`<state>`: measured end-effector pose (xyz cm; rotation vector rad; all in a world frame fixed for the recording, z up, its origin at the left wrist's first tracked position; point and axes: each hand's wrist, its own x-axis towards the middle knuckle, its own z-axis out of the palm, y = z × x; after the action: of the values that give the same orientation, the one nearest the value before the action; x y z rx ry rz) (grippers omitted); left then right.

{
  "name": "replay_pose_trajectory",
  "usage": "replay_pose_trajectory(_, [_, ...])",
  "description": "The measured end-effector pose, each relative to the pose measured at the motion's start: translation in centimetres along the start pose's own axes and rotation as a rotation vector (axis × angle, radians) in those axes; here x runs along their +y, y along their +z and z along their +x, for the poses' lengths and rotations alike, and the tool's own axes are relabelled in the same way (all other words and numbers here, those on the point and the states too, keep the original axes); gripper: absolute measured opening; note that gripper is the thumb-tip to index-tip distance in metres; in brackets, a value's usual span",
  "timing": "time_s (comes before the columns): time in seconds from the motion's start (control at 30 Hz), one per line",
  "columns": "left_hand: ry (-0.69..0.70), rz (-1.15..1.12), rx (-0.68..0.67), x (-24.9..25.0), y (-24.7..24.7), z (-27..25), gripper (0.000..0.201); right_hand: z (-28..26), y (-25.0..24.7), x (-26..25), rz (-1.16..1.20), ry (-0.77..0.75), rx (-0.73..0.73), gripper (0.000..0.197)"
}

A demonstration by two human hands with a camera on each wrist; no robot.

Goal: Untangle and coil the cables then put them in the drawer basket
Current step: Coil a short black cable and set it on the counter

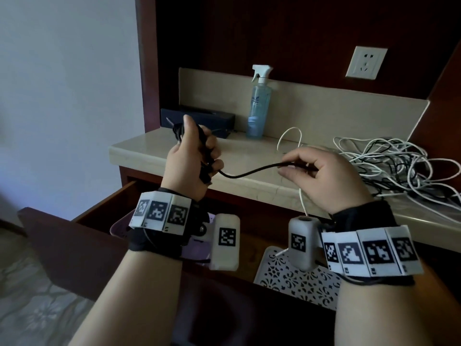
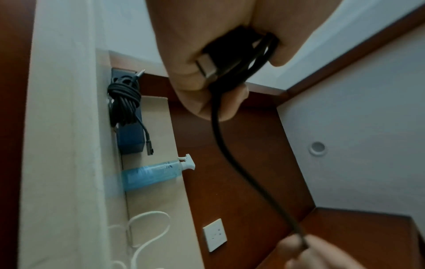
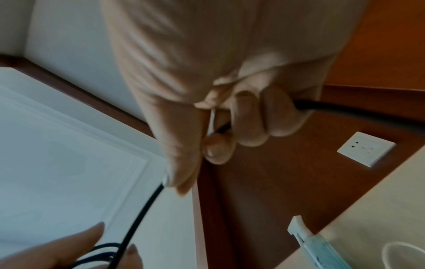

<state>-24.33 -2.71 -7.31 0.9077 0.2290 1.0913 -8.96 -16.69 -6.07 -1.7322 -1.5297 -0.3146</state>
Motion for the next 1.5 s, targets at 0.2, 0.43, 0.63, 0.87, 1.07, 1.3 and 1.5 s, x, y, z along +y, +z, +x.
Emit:
replay_pose_trajectory(0.2, [0.001,0.337,-0.059,-1.5,0.7,-2.4,0.036,-0.6,-0.6,-2.3,0.079,-0.232,0.061,0.016])
replay_pose_trajectory(0.43, [-0.048,0.598,-0.285,-2.7,1.0,-5.5,0.063,-1.2,0.4,-3.4,0.142,-0.258,0.100,0.022])
replay_pose_trajectory(0.63, [-0.083,0.796,-0.517,-3.2,0.8,-6.4,0.034,-1.9,0.6,-3.5,0.158,-0.173,0.096,0.021])
replay_pose_trajectory(0.87, [-0.197,0.722,-0.450,-2.5,0.5,-6.2,0.008,-1.9,-0.6,-1.0,0.189,-0.129,0.113,0.011])
replay_pose_trajectory(1.07, [-0.160,0.558,-0.299,-1.3,1.2,-5.6,0.026,-2.5,-1.8,0.9,0.173,0.099,0.050,0.005])
replay_pose_trajectory(1.3, [-0.231,0.484,-0.288,-2.0,2.5,-5.5,0.042,-4.1,-2.7,2.3,0.095,0.215,-0.048,0.013])
replay_pose_trajectory(1.5, [-0.241,0.551,-0.215,-2.7,2.8,-5.4,0.043,-5.5,-5.5,2.4,0.103,0.224,0.036,0.014])
